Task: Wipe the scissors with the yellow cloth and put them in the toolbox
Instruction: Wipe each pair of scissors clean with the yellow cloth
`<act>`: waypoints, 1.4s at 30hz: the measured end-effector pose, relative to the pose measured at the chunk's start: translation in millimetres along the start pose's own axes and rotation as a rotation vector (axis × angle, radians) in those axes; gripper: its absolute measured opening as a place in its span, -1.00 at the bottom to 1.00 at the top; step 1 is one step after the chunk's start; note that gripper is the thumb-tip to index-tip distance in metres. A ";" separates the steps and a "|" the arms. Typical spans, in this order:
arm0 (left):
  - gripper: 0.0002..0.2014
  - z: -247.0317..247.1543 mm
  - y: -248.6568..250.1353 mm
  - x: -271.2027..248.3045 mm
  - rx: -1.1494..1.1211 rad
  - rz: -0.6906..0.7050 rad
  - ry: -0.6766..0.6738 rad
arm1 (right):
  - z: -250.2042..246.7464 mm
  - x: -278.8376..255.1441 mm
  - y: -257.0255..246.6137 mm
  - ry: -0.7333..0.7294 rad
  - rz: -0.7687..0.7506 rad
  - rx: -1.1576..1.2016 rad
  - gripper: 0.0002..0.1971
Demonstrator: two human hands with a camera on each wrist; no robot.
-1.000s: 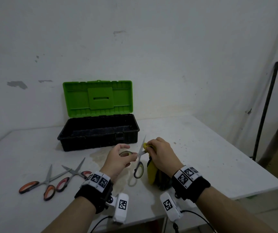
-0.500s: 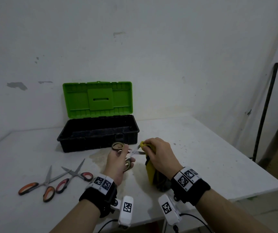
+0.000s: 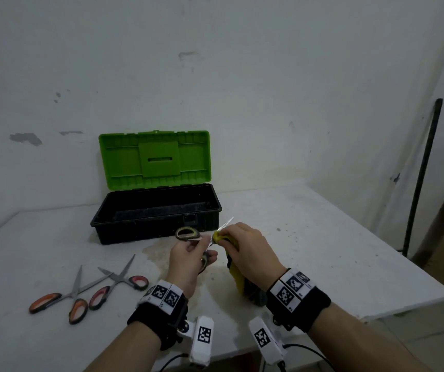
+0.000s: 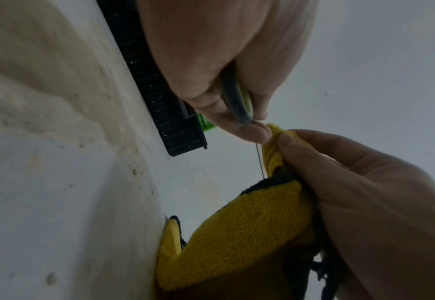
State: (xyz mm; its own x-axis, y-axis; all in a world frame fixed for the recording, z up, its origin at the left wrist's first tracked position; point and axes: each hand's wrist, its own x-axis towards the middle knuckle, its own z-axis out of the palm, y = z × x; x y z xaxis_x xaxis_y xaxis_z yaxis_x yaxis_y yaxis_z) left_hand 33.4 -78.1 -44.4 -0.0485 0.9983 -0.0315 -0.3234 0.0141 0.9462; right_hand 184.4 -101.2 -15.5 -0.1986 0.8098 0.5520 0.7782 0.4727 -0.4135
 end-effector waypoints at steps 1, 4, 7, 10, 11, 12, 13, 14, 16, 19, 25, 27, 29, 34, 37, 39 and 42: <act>-0.79 -0.4 -1.0 0.0 -0.002 -0.002 -0.002 | 1.1 0.3 -1.2 -0.008 -0.006 -0.015 -0.82; -0.78 -0.1 -2.3 0.5 -0.016 -0.002 -0.004 | 5.5 -0.3 -4.4 -0.028 -0.022 -0.049 -0.81; -0.79 1.8 -3.0 0.6 -0.020 0.008 -0.008 | 8.8 -1.0 -5.7 -0.020 -0.037 -0.081 -0.81; -0.81 2.9 -3.1 -0.8 -0.006 0.023 -0.017 | 8.9 1.7 -3.4 -0.013 -0.015 -0.082 -0.79; -0.82 2.8 -3.3 -0.9 0.004 0.027 -0.019 | 8.1 3.0 -3.5 -0.018 -0.008 -0.084 -0.79; -0.83 2.7 -3.4 -1.2 0.012 0.027 -0.017 | 7.2 4.5 -2.4 -0.026 0.008 -0.091 -0.78; -0.83 2.5 -3.8 -1.0 0.016 0.027 -0.014 | 5.1 6.7 -0.9 -0.025 0.033 -0.100 -0.77; -0.84 2.3 -4.0 -0.8 0.018 0.025 -0.011 | 2.1 9.5 2.2 -0.015 0.070 -0.104 -0.77; -0.85 0.6 -4.7 0.2 0.024 0.022 -0.006 | -5.8 15.6 10.5 0.034 0.159 -0.095 -0.78; -0.83 -1.9 -5.7 1.7 0.033 0.010 0.000 | -15.9 18.7 18.1 0.112 0.212 -0.064 -0.81; -0.81 4.9 -3.1 1.3 -0.010 -0.015 -0.038 | 1.8 3.2 -3.5 -0.054 -0.005 -0.113 -0.80; -0.82 4.5 -3.2 -0.2 -0.018 -0.027 -0.045 | 1.6 7.3 1.5 -0.034 0.041 -0.119 -0.81; -0.85 1.2 -3.6 -1.4 -0.028 -0.036 -0.043 | -4.2 13.6 9.3 0.011 0.121 -0.125 -0.83; -0.85 -2.0 -3.5 -1.1 -0.050 -0.041 -0.042 | -14.5 16.4 12.1 0.065 0.136 -0.118 -0.84; -0.82 0.5 -3.2 0.6 -0.061 -0.053 -0.052 | -4.9 7.1 -1.5 -0.061 0.006 -0.173 -0.86; -0.83 2.3 -3.4 0.4 -0.056 -0.056 -0.068 | -1.8 5.4 -1.7 -0.084 -0.002 -0.200 -0.84; -0.86 0.2 -5.5 0.0 -0.048 -0.043 -0.070 | -9.6 14.1 8.7 -0.037 0.144 -0.178 -0.79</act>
State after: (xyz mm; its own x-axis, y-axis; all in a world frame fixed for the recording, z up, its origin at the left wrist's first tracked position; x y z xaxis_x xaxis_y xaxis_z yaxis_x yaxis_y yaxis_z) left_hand 35.3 -78.2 -49.6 0.0325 0.9983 -0.0478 -0.3685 0.0565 0.9279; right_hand 194.1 -89.0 -4.4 -0.0970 0.8784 0.4681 0.8925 0.2849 -0.3497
